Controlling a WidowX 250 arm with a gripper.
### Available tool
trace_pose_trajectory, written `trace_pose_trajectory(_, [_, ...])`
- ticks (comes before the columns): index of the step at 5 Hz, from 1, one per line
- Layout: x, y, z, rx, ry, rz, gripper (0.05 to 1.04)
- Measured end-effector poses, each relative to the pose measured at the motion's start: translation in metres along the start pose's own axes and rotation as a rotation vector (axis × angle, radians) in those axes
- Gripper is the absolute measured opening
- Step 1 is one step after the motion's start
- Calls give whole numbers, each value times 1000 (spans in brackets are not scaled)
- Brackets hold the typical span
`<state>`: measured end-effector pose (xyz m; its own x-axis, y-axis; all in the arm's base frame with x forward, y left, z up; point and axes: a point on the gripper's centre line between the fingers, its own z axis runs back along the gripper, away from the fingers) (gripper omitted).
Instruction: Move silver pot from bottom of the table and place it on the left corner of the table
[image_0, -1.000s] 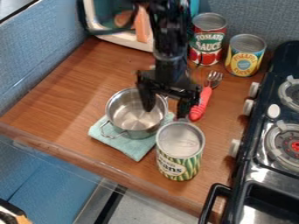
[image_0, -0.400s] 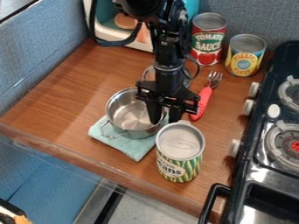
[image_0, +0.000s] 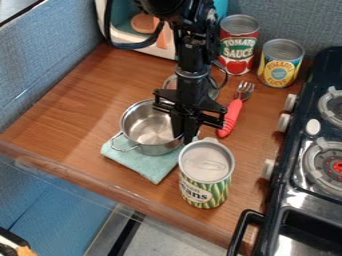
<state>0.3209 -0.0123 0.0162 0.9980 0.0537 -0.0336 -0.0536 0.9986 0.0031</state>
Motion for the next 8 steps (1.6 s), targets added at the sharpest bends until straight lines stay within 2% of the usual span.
trace_pose_trajectory(1, [4,11,29,7,-57,0,75])
trace_pose_trajectory(2, [11,53,63,66,-133,66,68])
trace_pose_trajectory(3, [24,82,73,82,-171,112,68])
trace_pose_trajectory(4, [38,112,60,106,-158,179,68])
trace_pose_trajectory(5, [62,128,52,129,-174,201,68])
trace_pose_trajectory(6, [81,145,41,137,-168,240,68])
trace_pose_trajectory(8, [96,160,14,149,-104,258,68])
